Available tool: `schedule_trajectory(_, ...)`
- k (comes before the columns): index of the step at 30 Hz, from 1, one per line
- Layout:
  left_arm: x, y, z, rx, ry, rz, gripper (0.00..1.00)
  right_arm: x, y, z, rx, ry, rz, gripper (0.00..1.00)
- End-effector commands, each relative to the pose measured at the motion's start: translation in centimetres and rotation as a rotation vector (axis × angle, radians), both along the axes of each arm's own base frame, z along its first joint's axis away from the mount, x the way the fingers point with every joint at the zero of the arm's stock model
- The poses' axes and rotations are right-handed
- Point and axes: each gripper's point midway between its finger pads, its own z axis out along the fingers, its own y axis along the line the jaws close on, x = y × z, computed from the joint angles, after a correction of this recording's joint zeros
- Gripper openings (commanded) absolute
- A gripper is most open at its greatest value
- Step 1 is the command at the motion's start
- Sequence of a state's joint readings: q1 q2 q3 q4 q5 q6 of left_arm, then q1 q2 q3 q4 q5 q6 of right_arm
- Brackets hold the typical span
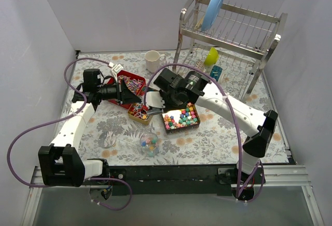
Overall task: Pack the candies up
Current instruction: Scoop the fake candies from the storage box.
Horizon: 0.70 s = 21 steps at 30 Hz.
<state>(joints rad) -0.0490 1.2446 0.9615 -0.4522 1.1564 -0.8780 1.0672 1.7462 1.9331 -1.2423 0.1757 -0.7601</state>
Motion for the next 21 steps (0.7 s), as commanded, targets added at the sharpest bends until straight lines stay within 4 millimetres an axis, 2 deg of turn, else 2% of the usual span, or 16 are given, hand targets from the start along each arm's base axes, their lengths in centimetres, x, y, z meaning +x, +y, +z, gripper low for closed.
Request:
schedule_trajectory(1,1.6,0.7,1.4,0.059,-0.131,0.057,0.00,3.3,-5.4,1.0,-0.031,-0.059,-0.014,0.01)
schedule_trajectory(4,2.3,0.9,-1.2,0.090,-0.084,0.079,0.00,5.3,-9.1,0.2,-0.139,-0.084,0.054,0.01)
schedule_trajectory(5,2.8,1.0,-2.9,0.110,-0.050,0.077,0.00,5.8,-9.8,0.2,-0.187,-0.110,0.124,0.01)
schedule_trajectory(8,3.5,1.3,-6.3,0.169,0.019,0.093,0.00,6.8,-12.1,-0.8,-0.304,-0.130,0.223,0.01)
schedule_trajectory(15,4.0,0.6,-11.4,0.255,0.110,0.089,0.00,8.4,-13.1,-2.3,-0.493,-0.169,0.439,0.01)
schedule_trajectory(21,3.0,-0.7,-13.3,0.297,0.133,0.046,0.00,9.6,-13.8,-3.6,-0.642,-0.196,0.555,0.01)
